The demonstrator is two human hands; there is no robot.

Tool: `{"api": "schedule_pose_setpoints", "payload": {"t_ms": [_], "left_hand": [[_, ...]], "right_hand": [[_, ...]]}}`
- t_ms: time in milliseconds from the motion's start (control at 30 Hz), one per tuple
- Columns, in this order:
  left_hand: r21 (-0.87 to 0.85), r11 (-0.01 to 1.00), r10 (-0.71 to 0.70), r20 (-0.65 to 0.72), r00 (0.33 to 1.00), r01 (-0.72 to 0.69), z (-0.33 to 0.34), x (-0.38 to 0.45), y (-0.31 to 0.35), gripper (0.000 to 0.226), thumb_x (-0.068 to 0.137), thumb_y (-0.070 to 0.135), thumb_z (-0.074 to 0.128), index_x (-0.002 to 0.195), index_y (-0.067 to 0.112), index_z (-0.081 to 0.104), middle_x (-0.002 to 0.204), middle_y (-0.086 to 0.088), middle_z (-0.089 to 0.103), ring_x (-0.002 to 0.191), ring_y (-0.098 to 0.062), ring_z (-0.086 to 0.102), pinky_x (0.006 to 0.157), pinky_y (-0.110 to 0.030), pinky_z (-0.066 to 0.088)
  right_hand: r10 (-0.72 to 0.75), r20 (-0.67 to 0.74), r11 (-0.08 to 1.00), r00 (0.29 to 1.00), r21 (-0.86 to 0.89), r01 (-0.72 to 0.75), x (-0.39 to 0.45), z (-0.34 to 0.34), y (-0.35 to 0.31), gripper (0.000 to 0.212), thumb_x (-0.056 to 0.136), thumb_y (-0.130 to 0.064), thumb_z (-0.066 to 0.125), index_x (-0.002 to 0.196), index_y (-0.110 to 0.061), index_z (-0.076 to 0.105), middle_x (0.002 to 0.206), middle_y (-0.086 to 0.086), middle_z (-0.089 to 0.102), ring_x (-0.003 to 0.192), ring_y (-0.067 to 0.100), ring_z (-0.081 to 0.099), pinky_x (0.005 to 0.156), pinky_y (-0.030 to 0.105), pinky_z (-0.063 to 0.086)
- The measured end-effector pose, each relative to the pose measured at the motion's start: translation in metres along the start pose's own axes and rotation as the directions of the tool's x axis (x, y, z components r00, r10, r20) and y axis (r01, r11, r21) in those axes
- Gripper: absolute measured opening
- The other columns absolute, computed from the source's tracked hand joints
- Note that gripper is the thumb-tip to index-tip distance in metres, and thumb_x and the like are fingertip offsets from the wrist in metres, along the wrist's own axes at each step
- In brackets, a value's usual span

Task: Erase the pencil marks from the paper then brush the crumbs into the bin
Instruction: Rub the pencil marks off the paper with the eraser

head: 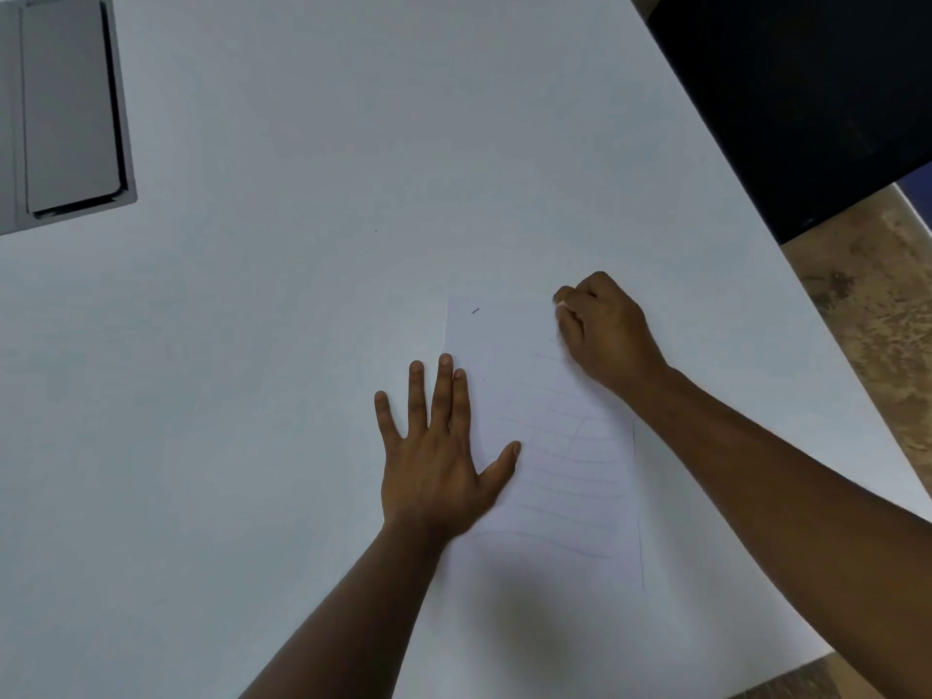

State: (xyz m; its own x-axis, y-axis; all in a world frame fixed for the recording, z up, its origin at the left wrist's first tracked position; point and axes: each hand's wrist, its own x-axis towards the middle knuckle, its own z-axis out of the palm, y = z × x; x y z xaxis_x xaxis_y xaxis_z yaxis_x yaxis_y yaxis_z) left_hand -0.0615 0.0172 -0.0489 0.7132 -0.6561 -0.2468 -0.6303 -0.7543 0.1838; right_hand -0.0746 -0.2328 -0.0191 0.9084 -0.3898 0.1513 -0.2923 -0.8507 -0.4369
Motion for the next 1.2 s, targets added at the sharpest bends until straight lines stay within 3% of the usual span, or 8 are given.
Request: {"api": "schedule_pose_setpoints", "payload": {"t_ms": [133, 333, 500, 633, 833, 967, 1100, 1200], "left_hand": [[-0.015, 1.000, -0.001, -0.024, 1.000, 0.001, 0.001, 0.001, 0.000, 0.100, 0.095, 0.081, 0.018, 0.164, 0.011, 0.001, 0.172, -0.005, -0.010, 0.157, -0.029, -0.016, 0.122, -0.066, -0.002], [0.009, 1.000, 0.011, -0.019, 1.000, -0.011, 0.003, 0.000, -0.001, 0.100, 0.093, 0.081, 0.011, 0.164, 0.011, 0.007, 0.172, -0.007, -0.006, 0.158, -0.031, -0.012, 0.123, -0.066, 0.000], [-0.010, 1.000, 0.002, -0.018, 1.000, -0.002, 0.001, -0.001, 0.000, 0.100, 0.095, 0.081, 0.016, 0.163, 0.010, 0.001, 0.172, -0.005, -0.010, 0.157, -0.028, -0.019, 0.123, -0.066, -0.004], [-0.008, 1.000, -0.006, -0.013, 1.000, 0.006, 0.000, 0.000, 0.001, 0.100, 0.094, 0.082, 0.016, 0.163, 0.011, -0.001, 0.172, -0.005, -0.013, 0.157, -0.027, -0.020, 0.123, -0.065, -0.005], [-0.014, 1.000, 0.008, -0.050, 0.999, -0.009, 0.005, -0.001, -0.001, 0.104, 0.094, 0.081, 0.021, 0.162, 0.004, 0.004, 0.171, -0.013, -0.006, 0.158, -0.029, -0.010, 0.124, -0.065, 0.001], [-0.015, 1.000, -0.008, -0.037, 0.999, 0.007, 0.005, 0.000, -0.001, 0.105, 0.094, 0.081, 0.020, 0.162, 0.003, 0.005, 0.171, -0.014, -0.007, 0.158, -0.028, -0.011, 0.124, -0.063, 0.001], [-0.025, 0.999, -0.020, -0.008, 1.000, 0.020, 0.000, -0.001, 0.002, 0.105, 0.092, 0.083, 0.014, 0.162, 0.007, -0.004, 0.170, -0.009, -0.017, 0.156, -0.025, -0.022, 0.124, -0.061, -0.007], [-0.032, 0.999, -0.027, -0.005, 1.000, 0.027, 0.000, 0.000, 0.001, 0.106, 0.092, 0.084, 0.013, 0.162, 0.008, -0.006, 0.170, -0.008, -0.019, 0.155, -0.024, -0.024, 0.124, -0.061, -0.007]], "right_hand": [[-0.022, 0.059, 0.993, 0.998, 0.114, 0.015, -0.025, 0.007, -0.029, 0.017, 0.089, -0.014, 0.063, 0.101, -0.007, 0.074, 0.085, 0.010, 0.066, 0.077, 0.026, 0.066, 0.072, 0.035, 0.055], [-0.332, 0.212, 0.942, 0.919, 0.121, 0.312, -0.062, 0.034, -0.065, 0.021, 0.095, -0.017, 0.053, 0.092, -0.003, 0.069, 0.082, 0.007, 0.057, 0.069, 0.021, 0.055, 0.062, 0.035, 0.050], [-0.061, 0.124, 0.985, 0.990, -0.155, 0.080, -0.004, 0.024, -0.008, 0.029, 0.100, -0.031, 0.033, 0.090, -0.015, 0.056, 0.084, 0.000, 0.047, 0.080, 0.025, 0.053, 0.067, 0.033, 0.039], [-0.004, -0.046, 0.999, 0.999, -0.036, 0.003, 0.006, 0.006, 0.001, 0.036, 0.096, -0.023, 0.042, 0.086, 0.000, 0.067, 0.082, 0.010, 0.054, 0.073, 0.026, 0.058, 0.067, 0.031, 0.049], [-0.300, 0.109, 0.947, 0.948, 0.154, 0.282, -0.052, 0.034, -0.074, 0.025, 0.096, -0.017, 0.050, 0.092, -0.003, 0.071, 0.083, 0.009, 0.060, 0.073, 0.024, 0.059, 0.069, 0.036, 0.052], [-0.377, 0.160, 0.925, 0.912, 0.013, 0.380, -0.039, 0.044, -0.062, 0.024, 0.094, -0.016, 0.050, 0.083, -0.003, 0.067, 0.077, 0.011, 0.057, 0.064, 0.029, 0.056, 0.059, 0.040, 0.048], [-0.085, 0.043, 0.986, 0.995, -0.140, 0.090, 0.002, 0.022, -0.016, 0.020, 0.094, -0.015, 0.048, 0.085, -0.005, 0.063, 0.080, 0.011, 0.055, 0.071, 0.032, 0.057, 0.064, 0.037, 0.047], [-0.078, -0.051, 0.994, 0.996, -0.075, 0.074, 0.007, 0.012, -0.006, 0.029, 0.096, -0.019, 0.046, 0.089, 0.000, 0.067, 0.081, 0.011, 0.055, 0.071, 0.027, 0.056, 0.064, 0.038, 0.051]]}}
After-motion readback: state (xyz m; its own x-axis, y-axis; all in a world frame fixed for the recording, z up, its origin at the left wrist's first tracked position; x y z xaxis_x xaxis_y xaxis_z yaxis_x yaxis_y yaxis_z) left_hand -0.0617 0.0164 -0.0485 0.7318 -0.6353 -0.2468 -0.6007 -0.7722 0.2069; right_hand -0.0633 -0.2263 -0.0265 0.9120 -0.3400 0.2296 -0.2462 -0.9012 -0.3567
